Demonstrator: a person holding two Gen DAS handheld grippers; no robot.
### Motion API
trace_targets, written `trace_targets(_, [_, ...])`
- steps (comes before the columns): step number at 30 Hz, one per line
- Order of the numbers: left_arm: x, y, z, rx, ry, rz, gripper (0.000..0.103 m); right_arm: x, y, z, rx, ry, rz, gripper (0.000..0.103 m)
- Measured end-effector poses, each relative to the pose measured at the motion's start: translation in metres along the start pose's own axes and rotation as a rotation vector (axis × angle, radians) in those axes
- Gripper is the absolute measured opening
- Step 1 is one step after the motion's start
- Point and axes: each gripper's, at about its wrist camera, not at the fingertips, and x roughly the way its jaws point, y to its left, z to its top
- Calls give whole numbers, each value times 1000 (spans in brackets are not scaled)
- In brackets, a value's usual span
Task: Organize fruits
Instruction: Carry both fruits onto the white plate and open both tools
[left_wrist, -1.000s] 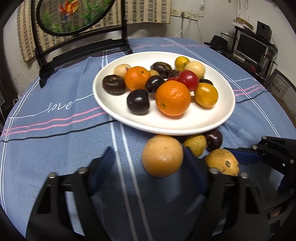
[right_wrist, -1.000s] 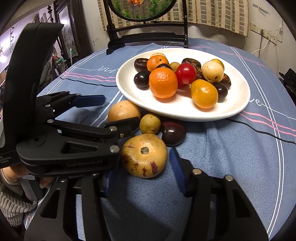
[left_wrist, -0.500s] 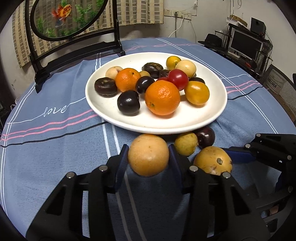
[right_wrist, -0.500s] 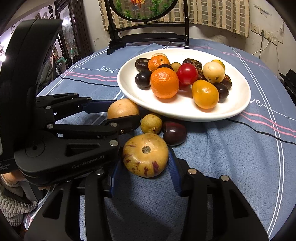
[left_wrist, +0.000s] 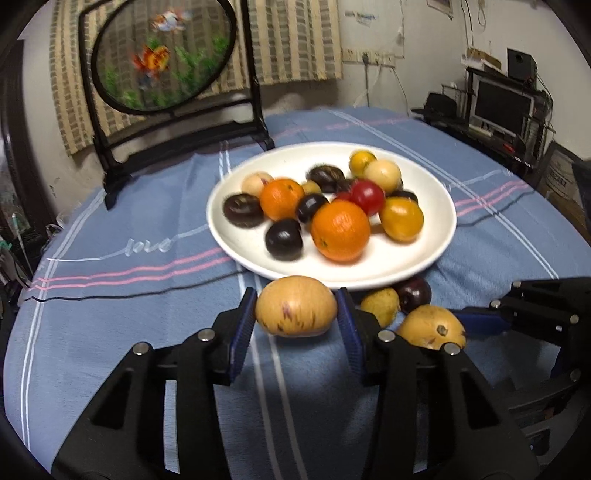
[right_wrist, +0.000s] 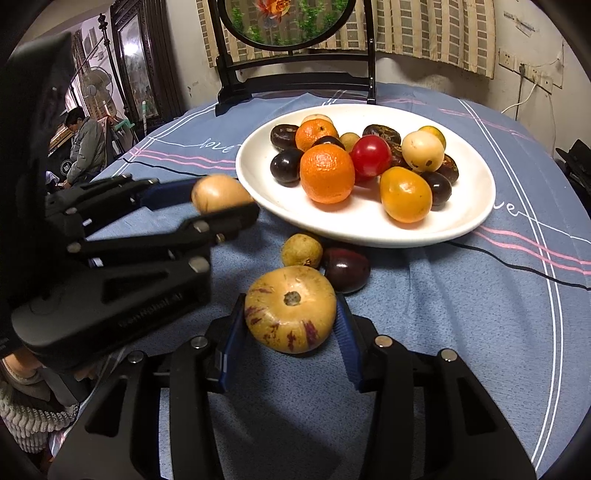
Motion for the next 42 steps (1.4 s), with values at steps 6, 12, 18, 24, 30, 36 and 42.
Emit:
trace_targets(6, [-13,10,3,-45,-48,31,45,-10,1,-1,2,-36,0,46])
trace_targets(12, [-22,10,6,-44,-91,58,45,-26,-1,-4,23,-82,13,46])
trace_targets(18, [-29,9,13,-42,-125,75,45,-47,-11,-4,60,-143,23,46])
trace_targets(24, [-22,12,42,-48,-132,54,45,-63,-33,14,100,-185,27,46])
trace_targets(30, [-11,10,71,-42,-152,83,45,-82,-60,56,112,-260,-46,46])
trace_targets(36, [18,5,84,-73,-131,80,45,-66,-84,96,172,-297,-63,46])
trace_targets(42, [46,6,86,-79,-96,85,45,-29,-93,102,192,-247,-67,46])
